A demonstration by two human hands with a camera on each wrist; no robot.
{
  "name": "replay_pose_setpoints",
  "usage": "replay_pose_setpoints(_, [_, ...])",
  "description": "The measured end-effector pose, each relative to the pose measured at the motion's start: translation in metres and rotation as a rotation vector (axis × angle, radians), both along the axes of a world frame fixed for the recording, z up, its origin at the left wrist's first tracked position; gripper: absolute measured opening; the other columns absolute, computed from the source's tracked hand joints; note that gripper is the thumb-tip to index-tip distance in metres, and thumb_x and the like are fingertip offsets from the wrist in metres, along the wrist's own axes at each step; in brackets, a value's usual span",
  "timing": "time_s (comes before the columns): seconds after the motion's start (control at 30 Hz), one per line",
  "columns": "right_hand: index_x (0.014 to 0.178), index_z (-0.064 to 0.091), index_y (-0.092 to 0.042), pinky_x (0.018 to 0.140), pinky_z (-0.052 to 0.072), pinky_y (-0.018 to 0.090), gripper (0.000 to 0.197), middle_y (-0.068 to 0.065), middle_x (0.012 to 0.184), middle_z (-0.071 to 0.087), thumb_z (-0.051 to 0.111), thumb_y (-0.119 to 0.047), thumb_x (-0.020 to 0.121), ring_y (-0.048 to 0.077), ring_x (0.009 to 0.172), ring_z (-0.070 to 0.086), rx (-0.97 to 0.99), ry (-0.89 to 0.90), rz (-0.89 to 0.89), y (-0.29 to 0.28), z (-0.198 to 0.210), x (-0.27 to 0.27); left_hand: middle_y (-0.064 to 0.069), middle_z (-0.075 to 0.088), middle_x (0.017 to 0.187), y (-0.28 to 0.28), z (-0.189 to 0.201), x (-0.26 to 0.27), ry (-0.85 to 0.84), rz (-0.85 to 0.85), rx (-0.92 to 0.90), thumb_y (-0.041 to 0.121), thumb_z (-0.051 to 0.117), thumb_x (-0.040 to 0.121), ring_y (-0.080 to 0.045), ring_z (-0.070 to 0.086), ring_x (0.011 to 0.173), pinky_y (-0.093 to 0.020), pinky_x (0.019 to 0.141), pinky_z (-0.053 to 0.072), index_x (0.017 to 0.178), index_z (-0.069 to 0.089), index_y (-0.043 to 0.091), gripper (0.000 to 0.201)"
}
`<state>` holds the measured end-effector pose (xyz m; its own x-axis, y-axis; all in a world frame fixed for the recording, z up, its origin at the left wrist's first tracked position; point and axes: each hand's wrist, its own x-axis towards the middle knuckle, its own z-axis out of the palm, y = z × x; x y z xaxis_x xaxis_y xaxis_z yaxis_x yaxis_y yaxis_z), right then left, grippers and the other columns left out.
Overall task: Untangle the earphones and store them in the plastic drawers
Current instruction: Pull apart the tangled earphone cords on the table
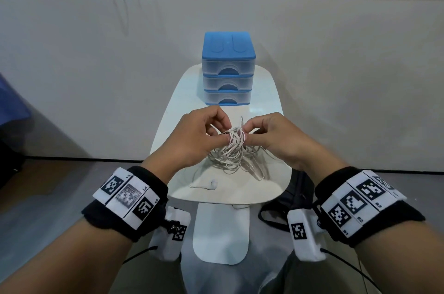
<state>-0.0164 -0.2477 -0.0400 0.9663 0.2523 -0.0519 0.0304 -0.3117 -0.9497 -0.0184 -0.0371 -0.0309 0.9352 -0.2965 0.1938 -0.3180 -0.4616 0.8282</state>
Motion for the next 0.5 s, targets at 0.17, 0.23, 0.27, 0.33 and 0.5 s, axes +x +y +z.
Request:
replay_pose_setpoints(0.17, [0.084,0.077,-0.009,0.059,0.042,0.014,0.008,0.001,0.069,0.070,0.083,-0.014,0.084,0.006,0.059,0.057,0.028,-0.012,-0.012,0.0004,-0.0008,0.0024,0.009,0.070,0.083,-0.0042,0.0012,0.0000,-0.027,-0.004,0.020,0.012,0.083,0.083,-0.008,0.056,0.069,-0.014,0.063,0.045,0.089,0.068,0.022,0.019])
replay_pose_setpoints(0.23, [0.086,0.076,-0.006,0.063,0.045,0.015,0.013,-0.001,0.071,0.072,0.084,-0.016,0.084,0.007,0.063,0.060,-0.018,-0.028,0.002,-0.0021,-0.0008,0.0026,0.009,0.069,0.083,-0.0037,0.0032,-0.0001,-0.036,-0.008,0.040,0.010,0.081,0.083,-0.009,0.055,0.069,-0.012,0.061,0.043,0.091,0.067,0.022,0.020])
replay_pose_setpoints(0.27, [0.087,0.075,-0.005,0.064,0.046,0.015,0.014,-0.003,0.071,0.072,0.083,-0.016,0.085,0.006,0.064,0.061,-0.041,-0.033,0.009,-0.0035,-0.0008,0.0027,0.008,0.069,0.084,-0.0034,0.0039,0.0002,-0.037,-0.006,0.043,0.009,0.080,0.084,-0.011,0.055,0.069,-0.012,0.061,0.042,0.091,0.066,0.022,0.021])
replay_pose_setpoints(0.33, [0.089,0.075,-0.005,0.064,0.046,0.013,0.012,-0.006,0.068,0.071,0.082,-0.014,0.085,0.004,0.064,0.061,-0.056,-0.033,0.022,-0.0059,0.0006,0.0029,0.006,0.067,0.085,-0.0031,0.0047,0.0007,-0.032,-0.002,0.028,0.008,0.079,0.084,-0.012,0.054,0.069,-0.013,0.061,0.043,0.091,0.064,0.022,0.022])
replay_pose_setpoints(0.5, [0.092,0.074,0.003,0.060,0.042,0.011,0.015,-0.005,0.061,0.068,0.081,-0.007,0.084,0.003,0.057,0.057,0.011,-0.034,0.031,-0.0055,0.0031,0.0012,0.008,0.065,0.083,-0.0064,0.0045,-0.0003,-0.016,-0.023,0.023,0.006,0.080,0.083,-0.010,0.054,0.066,-0.015,0.062,0.045,0.093,0.064,0.020,0.023])
